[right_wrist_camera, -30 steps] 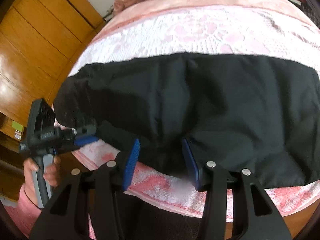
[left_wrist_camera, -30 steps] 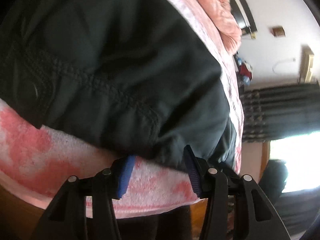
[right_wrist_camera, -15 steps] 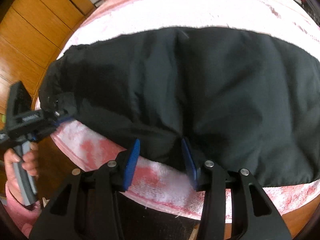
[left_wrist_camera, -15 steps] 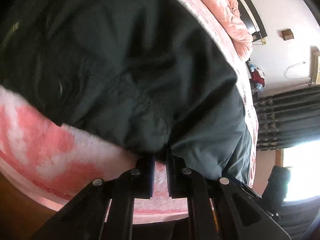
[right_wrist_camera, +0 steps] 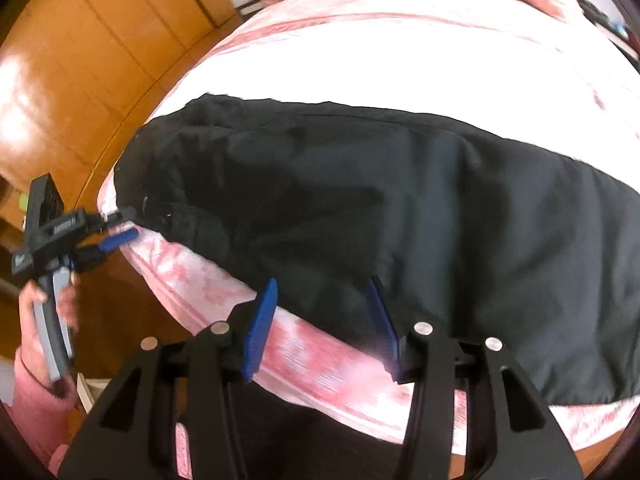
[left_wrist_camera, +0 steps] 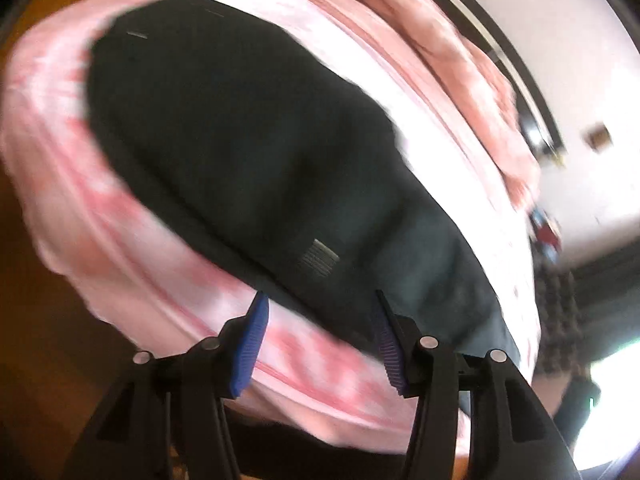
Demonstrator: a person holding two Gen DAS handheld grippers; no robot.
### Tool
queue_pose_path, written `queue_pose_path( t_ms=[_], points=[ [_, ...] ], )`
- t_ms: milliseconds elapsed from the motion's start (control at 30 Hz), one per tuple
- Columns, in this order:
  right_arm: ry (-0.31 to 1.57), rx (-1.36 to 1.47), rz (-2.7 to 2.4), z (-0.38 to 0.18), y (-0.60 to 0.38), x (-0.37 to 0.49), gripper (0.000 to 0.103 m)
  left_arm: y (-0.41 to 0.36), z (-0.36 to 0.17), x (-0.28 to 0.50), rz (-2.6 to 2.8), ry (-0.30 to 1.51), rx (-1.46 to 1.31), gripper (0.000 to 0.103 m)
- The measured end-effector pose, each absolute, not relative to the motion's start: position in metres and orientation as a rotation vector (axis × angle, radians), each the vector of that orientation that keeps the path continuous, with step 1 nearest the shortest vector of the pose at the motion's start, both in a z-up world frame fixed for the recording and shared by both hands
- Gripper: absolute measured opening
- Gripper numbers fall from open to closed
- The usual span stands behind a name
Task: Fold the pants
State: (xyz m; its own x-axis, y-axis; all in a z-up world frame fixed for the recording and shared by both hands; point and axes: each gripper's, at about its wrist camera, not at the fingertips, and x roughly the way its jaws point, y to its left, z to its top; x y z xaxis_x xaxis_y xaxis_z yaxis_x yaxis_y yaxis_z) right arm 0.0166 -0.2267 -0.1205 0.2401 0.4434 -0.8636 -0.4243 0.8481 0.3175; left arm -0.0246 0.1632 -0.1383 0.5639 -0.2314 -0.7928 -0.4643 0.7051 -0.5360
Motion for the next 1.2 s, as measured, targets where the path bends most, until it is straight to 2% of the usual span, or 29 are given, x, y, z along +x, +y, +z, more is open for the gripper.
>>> queue_pose_path(
  t_ms=[267,500,600,833,867,933,1033,1133,1200],
  points=[
    [1.211,-0.027,0.654,-0.130,-0.192,0.016,0.047,0.216,-0.168,-0.008,0.187,0.987,-0.954,0.050],
    [1.251,-0.016,0.602,-0.146,-0.193,0.025,0.047,0.226,-0.187,-0.003,0.182,0.972,-1.055,0.050],
    [1.259,0.000,0.591,-0.150,-0.197,0.027,0.047,0.245,-0.194,-0.017,0.206,0.960,-1.107,0.045],
    [1.265,0.000,0.583,-0.154,-0.199,0.027,0.047,0.257,-0.201,-0.017,0.207,0.920,-1.166,0.046],
    [1.265,-0.003,0.582,-0.154,-0.199,0.026,0.047,0.259,-0.202,-0.016,0.210,0.914,-1.165,0.043],
    [1.266,-0.009,0.579,-0.155,-0.200,0.026,0.048,0.256,-0.198,-0.017,0.234,0.910,-1.111,0.012],
    [1.270,-0.002,0.575,-0.157,-0.203,0.026,0.048,0.252,-0.184,-0.028,0.222,0.841,-1.082,0.003],
    [1.271,0.006,0.568,-0.158,-0.206,0.028,0.048,0.242,-0.162,-0.045,0.230,0.765,-0.982,0.002],
    [1.275,0.007,0.561,-0.159,-0.207,0.028,0.048,0.240,-0.166,-0.052,0.267,0.781,-0.967,0.002]
  ],
)
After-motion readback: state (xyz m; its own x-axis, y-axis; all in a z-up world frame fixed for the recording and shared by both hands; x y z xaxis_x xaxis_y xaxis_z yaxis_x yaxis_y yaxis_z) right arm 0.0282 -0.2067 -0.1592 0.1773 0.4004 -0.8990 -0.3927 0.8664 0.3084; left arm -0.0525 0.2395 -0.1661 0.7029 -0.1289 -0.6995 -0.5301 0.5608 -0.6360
